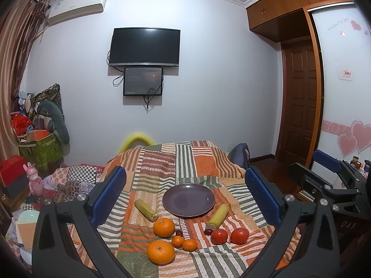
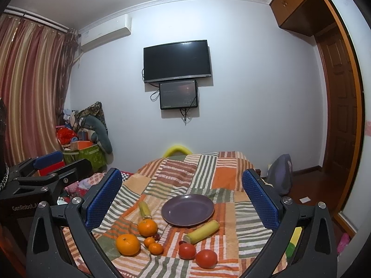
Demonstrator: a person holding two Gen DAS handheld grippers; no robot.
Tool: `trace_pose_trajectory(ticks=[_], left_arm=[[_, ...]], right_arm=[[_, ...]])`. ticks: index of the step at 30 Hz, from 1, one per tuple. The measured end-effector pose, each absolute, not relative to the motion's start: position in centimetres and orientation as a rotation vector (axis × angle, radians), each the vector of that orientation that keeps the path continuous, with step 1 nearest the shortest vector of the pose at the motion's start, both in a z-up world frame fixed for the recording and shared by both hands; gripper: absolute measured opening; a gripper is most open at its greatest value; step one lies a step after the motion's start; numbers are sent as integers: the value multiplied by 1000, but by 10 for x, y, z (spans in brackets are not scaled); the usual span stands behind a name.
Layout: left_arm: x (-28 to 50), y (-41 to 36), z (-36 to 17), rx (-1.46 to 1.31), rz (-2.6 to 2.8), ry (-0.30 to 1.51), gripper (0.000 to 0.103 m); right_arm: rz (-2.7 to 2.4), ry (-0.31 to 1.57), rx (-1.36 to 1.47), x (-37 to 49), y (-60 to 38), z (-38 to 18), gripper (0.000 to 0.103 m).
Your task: Organize fruits
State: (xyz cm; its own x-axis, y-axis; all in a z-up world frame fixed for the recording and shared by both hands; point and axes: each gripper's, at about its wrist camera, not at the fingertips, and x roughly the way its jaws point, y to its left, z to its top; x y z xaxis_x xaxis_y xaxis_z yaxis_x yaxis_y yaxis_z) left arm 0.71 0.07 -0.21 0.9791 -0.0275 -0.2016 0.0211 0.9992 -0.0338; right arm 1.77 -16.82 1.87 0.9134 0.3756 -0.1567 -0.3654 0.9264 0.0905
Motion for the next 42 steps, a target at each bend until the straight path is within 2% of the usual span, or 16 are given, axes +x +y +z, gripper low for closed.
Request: trace_pose_trajectory(ticks=[42], left_arm=[[11,9,-9,-45,-59,200,103]], right_arm=[[409,219,42,32,-164,10,103]])
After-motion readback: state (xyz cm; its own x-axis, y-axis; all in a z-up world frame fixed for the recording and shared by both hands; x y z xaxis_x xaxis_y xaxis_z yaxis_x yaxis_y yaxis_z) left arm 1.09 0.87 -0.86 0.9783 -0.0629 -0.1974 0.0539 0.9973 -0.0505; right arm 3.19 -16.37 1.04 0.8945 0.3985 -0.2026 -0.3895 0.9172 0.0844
